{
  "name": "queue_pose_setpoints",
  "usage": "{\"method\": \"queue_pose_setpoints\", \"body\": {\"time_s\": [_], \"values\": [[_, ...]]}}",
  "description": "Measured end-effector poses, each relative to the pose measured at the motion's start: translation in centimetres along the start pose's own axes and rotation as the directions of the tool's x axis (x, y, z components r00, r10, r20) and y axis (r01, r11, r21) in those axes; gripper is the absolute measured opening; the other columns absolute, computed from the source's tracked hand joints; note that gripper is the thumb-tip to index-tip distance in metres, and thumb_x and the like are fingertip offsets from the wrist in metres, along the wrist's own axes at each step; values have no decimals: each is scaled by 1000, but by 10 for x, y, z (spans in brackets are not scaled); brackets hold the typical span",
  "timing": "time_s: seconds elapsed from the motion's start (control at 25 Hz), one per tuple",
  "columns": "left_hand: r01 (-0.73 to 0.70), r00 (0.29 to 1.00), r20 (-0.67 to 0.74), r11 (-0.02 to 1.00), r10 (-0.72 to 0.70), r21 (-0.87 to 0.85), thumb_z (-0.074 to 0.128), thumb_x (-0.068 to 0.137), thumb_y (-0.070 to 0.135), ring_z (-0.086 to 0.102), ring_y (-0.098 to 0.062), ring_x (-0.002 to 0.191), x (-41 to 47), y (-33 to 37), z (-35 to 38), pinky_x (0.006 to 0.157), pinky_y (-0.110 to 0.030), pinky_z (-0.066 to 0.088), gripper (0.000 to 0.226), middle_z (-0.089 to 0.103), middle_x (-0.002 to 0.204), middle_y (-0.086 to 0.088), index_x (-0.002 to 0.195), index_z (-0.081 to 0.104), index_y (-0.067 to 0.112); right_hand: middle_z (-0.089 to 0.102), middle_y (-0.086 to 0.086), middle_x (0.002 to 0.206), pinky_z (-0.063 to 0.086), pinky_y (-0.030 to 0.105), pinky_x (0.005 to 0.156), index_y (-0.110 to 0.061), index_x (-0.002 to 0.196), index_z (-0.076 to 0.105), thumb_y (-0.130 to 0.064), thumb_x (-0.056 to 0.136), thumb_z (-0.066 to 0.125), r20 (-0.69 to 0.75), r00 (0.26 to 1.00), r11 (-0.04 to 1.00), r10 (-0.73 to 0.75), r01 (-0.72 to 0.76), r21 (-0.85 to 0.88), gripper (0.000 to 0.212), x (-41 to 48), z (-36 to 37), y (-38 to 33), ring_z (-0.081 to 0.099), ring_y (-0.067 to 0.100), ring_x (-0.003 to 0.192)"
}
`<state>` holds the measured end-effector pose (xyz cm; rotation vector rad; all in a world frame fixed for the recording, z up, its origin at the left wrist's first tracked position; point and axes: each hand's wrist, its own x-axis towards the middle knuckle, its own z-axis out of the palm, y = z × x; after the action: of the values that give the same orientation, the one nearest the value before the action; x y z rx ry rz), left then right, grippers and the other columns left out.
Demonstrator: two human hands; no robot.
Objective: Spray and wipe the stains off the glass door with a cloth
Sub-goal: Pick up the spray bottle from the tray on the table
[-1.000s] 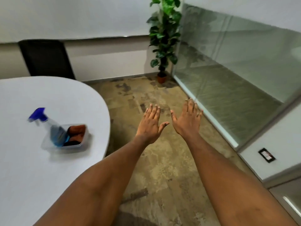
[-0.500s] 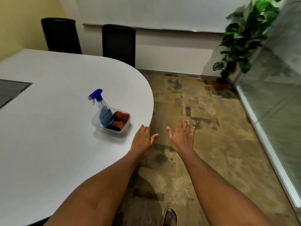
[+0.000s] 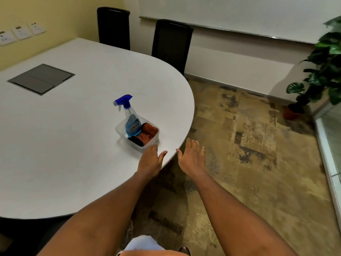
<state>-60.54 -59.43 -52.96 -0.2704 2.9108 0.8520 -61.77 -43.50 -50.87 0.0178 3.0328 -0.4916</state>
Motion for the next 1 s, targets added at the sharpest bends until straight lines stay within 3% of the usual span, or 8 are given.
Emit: {"method": "queue_pose_setpoints", "body": {"time_s": [0.24,0.36,0.52,0.64,0.76,0.88,1.0], "values": [[169,970,-124,948,-208,-269,62,92,22,61,-30,117,48,-24,-45,97,-35,49,39,63,127,-13,127,55,6,50,16,134,37,50,107,-7,140,29,-46,97,42,-19,988,988,-152,152,37,59,37,6,-33,46,32,124],[240,946,-124,904,-300,-355,64,90,13,58,-32,122,79,-41,-66,102,-38,48,47,59,134,-15,134,49,4,55,15,126,44,42,97,-6,135,36,-39,96,48,-2,975,968,-222,221,119,52,59,7,-50,52,31,114],[292,936,-87,889,-342,-353,70,86,10,54,-31,128,123,-65,-81,105,-38,46,56,55,139,-14,137,47,5,57,11,123,46,36,89,-10,128,44,-30,95,54,120,950,929,-288,246,276,40,98,12,-82,53,27,112],[303,933,-91,894,-349,-331,73,83,10,58,-30,122,143,-84,-85,92,-27,46,52,60,132,-16,130,53,2,60,3,108,41,26,69,-18,114,50,-28,93,54,185,945,922,-268,196,333,24,125,18,-112,57,16,89],[339,916,-118,898,-382,-280,79,79,17,56,-30,125,159,-106,-87,101,-33,47,64,57,135,-16,135,50,4,60,-3,102,34,15,59,-22,109,50,-27,90,56,226,946,892,-231,113,437,21,147,30,-144,54,3,76],[385,902,-103,891,-418,-241,84,73,27,59,-32,117,172,-131,-87,99,-40,53,69,58,128,-19,130,52,4,58,2,122,45,19,77,-17,130,45,-20,89,62,246,951,862,-186,38,506,44,170,41,-169,60,14,99],[385,922,61,888,-382,-254,87,67,35,49,-34,129,176,-144,-86,107,-47,46,92,47,140,-19,141,41,5,40,5,148,44,38,105,-18,145,30,-19,87,69,243,952,814,-188,13,581,70,188,43,-184,48,20,127]]}}
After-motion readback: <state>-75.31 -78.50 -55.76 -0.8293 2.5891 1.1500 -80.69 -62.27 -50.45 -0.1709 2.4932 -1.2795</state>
